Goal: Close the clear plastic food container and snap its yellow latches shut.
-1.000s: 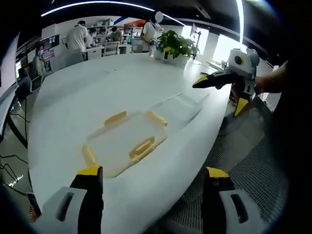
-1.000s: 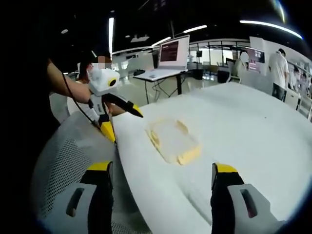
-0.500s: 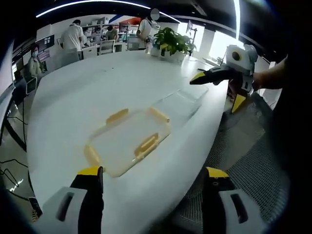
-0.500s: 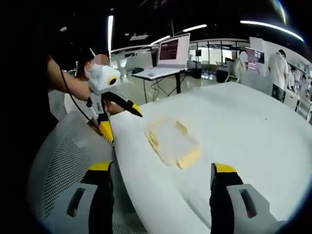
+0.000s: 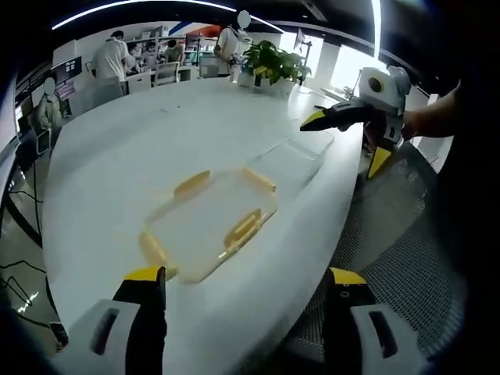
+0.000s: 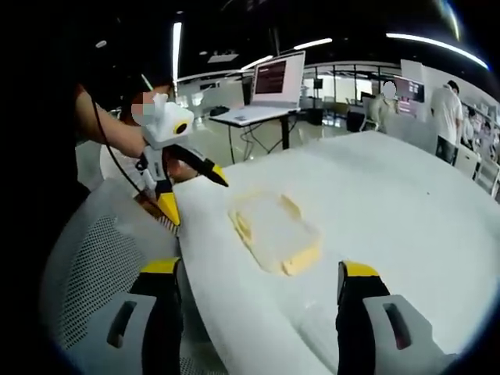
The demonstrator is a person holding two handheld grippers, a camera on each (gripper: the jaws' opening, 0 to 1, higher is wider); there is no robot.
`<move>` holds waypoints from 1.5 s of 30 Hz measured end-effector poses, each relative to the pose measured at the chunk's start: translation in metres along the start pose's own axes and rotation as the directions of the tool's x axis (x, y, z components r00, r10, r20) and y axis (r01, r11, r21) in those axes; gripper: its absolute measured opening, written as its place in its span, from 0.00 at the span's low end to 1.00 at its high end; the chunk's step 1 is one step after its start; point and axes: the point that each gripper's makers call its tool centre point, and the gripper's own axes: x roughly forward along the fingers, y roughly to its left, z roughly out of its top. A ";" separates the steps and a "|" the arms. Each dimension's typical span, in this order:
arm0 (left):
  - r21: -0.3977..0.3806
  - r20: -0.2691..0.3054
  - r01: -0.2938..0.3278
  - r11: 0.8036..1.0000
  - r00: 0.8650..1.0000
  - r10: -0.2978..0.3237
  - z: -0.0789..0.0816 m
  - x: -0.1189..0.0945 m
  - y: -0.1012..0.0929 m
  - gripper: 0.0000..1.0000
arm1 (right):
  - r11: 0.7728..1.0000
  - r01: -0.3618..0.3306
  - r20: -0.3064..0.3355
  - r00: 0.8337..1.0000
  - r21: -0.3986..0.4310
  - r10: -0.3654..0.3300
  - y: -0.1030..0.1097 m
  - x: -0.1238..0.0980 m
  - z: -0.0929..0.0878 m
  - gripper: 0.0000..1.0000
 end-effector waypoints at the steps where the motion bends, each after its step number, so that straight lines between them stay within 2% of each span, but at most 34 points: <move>1: 0.000 -0.001 0.000 1.000 1.000 0.000 0.000 0.000 0.000 0.80 | 1.000 -0.001 -0.002 1.000 -0.002 0.001 0.000 0.001 0.000 0.79; 20: 0.055 -0.052 0.031 0.998 0.998 -0.028 -0.005 0.001 0.018 0.80 | 0.999 -0.012 -0.047 0.999 -0.048 0.010 -0.006 0.017 0.000 0.77; 33: 0.117 -0.105 0.064 0.991 0.993 -0.052 -0.008 0.003 0.026 0.79 | 0.997 -0.016 -0.068 0.998 -0.073 0.011 -0.015 0.022 0.000 0.76; 43: 0.126 -0.132 0.086 0.988 0.989 -0.069 -0.013 0.005 0.031 0.78 | 0.996 -0.039 -0.082 0.996 -0.077 0.032 -0.017 0.029 0.002 0.77; 45: 0.152 -0.148 0.084 0.985 0.987 -0.061 -0.015 0.005 0.034 0.78 | 0.996 -0.041 -0.086 0.996 -0.078 0.034 -0.017 0.031 0.001 0.78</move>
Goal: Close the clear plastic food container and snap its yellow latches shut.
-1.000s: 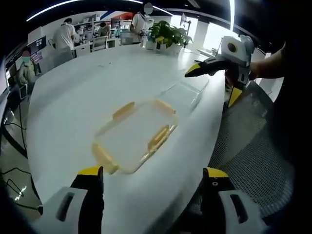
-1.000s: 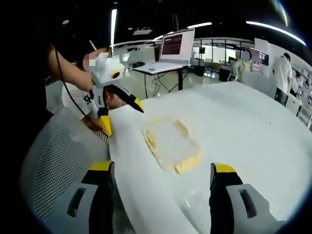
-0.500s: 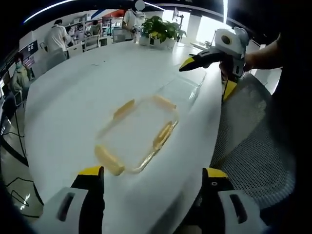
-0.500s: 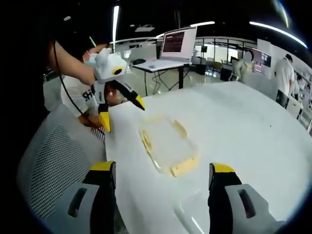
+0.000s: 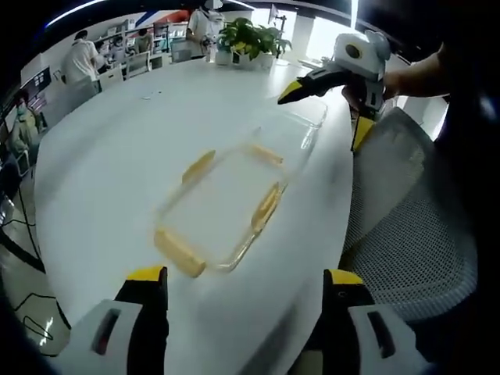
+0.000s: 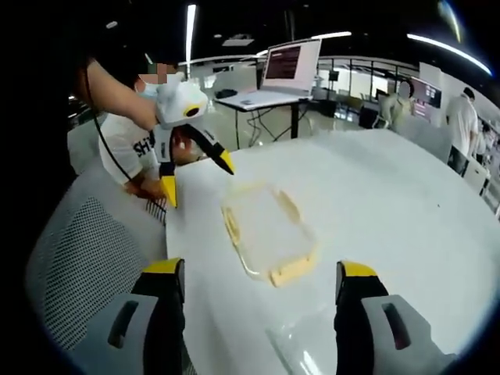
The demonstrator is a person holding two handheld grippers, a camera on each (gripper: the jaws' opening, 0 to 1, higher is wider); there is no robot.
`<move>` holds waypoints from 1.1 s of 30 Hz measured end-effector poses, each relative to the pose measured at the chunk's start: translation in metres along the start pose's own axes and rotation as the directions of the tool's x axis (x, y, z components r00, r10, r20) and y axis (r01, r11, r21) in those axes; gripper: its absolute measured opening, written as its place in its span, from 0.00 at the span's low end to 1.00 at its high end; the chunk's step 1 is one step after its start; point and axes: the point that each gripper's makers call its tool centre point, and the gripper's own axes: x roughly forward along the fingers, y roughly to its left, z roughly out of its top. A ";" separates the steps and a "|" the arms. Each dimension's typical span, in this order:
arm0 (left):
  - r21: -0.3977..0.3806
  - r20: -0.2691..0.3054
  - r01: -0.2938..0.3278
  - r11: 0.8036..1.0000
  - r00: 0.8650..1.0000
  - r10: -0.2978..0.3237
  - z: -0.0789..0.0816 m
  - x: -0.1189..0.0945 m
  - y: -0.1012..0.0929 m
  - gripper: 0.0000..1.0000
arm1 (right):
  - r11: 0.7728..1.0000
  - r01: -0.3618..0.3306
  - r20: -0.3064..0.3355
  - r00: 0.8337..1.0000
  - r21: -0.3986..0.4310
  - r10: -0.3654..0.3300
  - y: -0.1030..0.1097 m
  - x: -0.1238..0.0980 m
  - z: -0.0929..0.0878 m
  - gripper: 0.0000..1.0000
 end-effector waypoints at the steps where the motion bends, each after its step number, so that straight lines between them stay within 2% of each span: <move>1: 0.023 -0.013 -0.002 1.000 1.000 0.002 -0.002 0.001 0.001 0.78 | 1.000 -0.003 -0.003 1.000 -0.003 0.003 0.000 0.001 0.000 0.78; 13: 0.037 -0.033 0.002 0.999 0.999 0.000 -0.005 0.002 0.015 0.76 | 1.000 -0.025 -0.043 0.999 -0.017 0.025 0.002 0.010 -0.007 0.77; 33: 0.098 -0.075 0.019 0.995 0.997 -0.012 -0.007 0.009 0.029 0.74 | 0.995 -0.045 -0.119 0.992 -0.084 0.035 -0.012 0.021 -0.013 0.72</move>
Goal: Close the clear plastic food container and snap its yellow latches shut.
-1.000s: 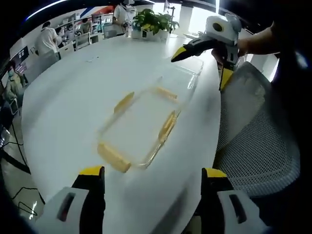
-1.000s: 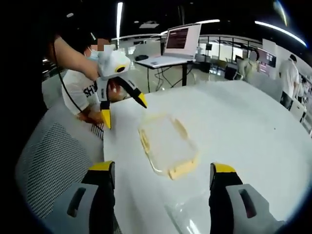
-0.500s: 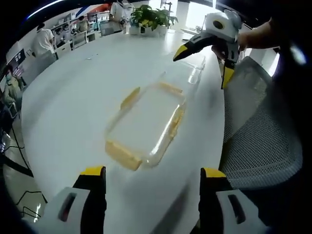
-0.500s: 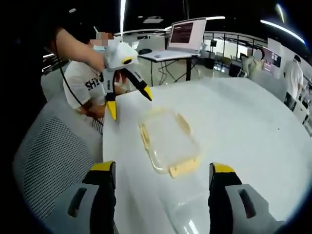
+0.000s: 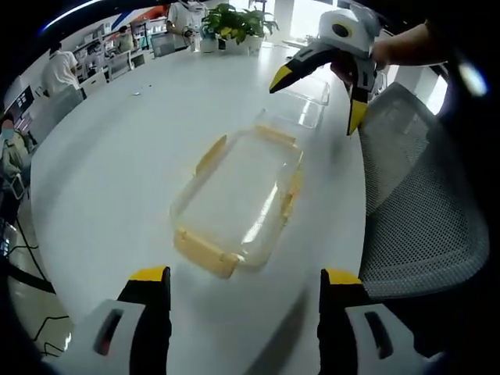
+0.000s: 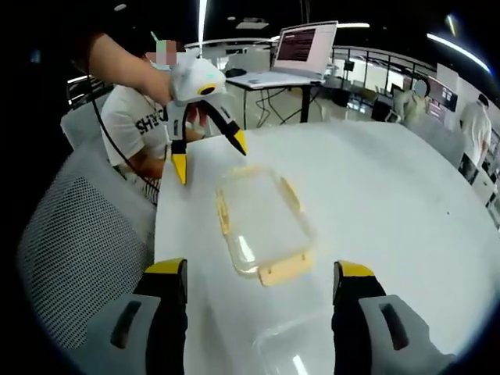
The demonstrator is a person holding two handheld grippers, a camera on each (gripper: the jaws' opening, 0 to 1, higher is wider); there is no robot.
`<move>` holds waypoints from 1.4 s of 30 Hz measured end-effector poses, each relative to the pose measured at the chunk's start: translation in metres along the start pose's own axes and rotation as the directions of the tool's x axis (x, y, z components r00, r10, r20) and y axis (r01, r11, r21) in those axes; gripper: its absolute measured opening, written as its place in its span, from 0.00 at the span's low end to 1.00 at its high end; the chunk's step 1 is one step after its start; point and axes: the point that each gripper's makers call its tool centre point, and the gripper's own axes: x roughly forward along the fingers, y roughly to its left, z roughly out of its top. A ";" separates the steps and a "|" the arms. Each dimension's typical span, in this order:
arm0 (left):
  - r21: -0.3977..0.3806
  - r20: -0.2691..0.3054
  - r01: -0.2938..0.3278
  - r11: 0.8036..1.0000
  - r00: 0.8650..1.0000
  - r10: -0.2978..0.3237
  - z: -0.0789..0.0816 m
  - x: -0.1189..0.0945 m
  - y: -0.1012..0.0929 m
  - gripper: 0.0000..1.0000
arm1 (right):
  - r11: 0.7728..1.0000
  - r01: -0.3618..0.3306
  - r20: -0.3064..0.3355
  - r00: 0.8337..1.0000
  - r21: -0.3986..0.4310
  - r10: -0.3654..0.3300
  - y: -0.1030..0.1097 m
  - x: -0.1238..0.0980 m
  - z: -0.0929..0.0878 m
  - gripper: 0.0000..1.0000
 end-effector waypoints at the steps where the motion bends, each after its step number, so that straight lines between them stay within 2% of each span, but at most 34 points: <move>1: 0.002 -0.003 0.000 1.000 1.000 0.000 -0.001 0.001 0.001 0.74 | 1.000 -0.003 -0.005 1.000 -0.003 0.003 0.000 0.001 -0.001 0.72; 14: 0.062 -0.044 0.017 0.998 0.999 -0.015 0.001 0.007 0.011 0.72 | 0.999 -0.022 -0.043 0.999 -0.030 0.021 -0.007 0.007 -0.006 0.72; 28: 0.125 -0.096 0.034 0.992 0.995 -0.022 -0.005 0.010 0.019 0.71 | 0.998 -0.040 -0.084 0.996 -0.053 0.035 -0.012 0.014 -0.009 0.68; 42: 0.191 -0.126 0.062 0.980 0.991 -0.038 -0.003 0.015 0.025 0.68 | 0.991 -0.069 -0.164 0.985 -0.114 0.050 -0.016 0.021 -0.018 0.64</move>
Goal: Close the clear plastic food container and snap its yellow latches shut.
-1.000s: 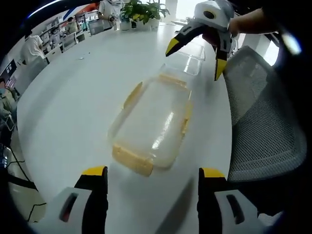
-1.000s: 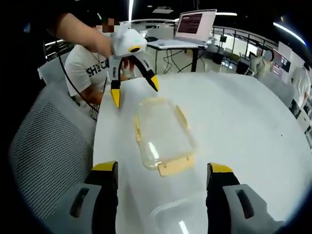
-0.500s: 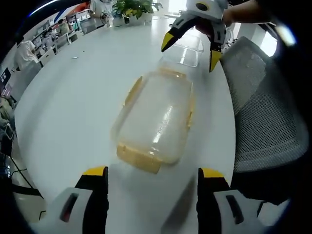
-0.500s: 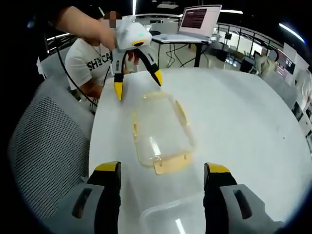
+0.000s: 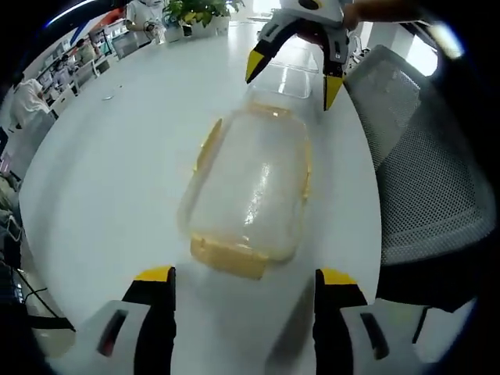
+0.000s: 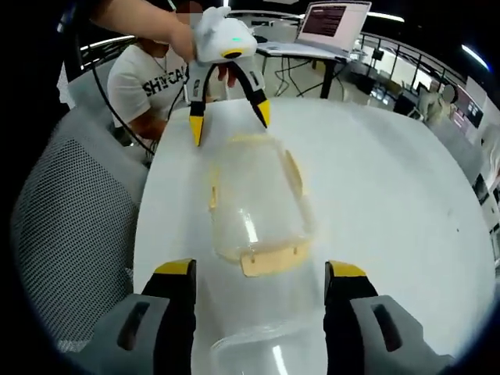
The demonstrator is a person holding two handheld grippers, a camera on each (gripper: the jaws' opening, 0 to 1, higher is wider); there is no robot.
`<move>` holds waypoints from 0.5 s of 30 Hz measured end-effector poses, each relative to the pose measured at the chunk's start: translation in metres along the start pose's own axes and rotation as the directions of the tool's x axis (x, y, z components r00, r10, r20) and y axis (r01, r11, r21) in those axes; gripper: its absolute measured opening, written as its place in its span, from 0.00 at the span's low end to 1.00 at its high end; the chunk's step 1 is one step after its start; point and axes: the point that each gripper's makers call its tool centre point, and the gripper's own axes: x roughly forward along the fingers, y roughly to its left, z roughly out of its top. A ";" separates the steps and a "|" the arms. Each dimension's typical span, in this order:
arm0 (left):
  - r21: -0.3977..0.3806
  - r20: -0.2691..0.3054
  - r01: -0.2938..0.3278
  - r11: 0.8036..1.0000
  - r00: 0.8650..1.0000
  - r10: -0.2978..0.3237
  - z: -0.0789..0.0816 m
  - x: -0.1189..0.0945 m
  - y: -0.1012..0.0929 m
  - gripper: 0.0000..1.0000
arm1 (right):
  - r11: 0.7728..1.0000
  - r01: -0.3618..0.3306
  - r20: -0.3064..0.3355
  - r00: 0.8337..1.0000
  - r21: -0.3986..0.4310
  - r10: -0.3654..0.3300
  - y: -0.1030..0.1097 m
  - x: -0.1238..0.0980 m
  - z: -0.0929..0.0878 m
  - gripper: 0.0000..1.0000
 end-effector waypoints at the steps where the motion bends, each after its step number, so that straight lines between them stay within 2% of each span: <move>1: 0.001 0.001 0.000 1.000 1.000 0.000 0.000 0.000 0.001 0.68 | 1.000 -0.002 -0.006 1.000 -0.003 0.002 0.000 0.000 -0.001 0.63; 15: 0.060 -0.029 0.019 0.998 0.999 -0.017 0.000 0.007 0.004 0.65 | 0.999 -0.014 -0.052 0.999 -0.029 0.013 -0.010 0.006 0.000 0.59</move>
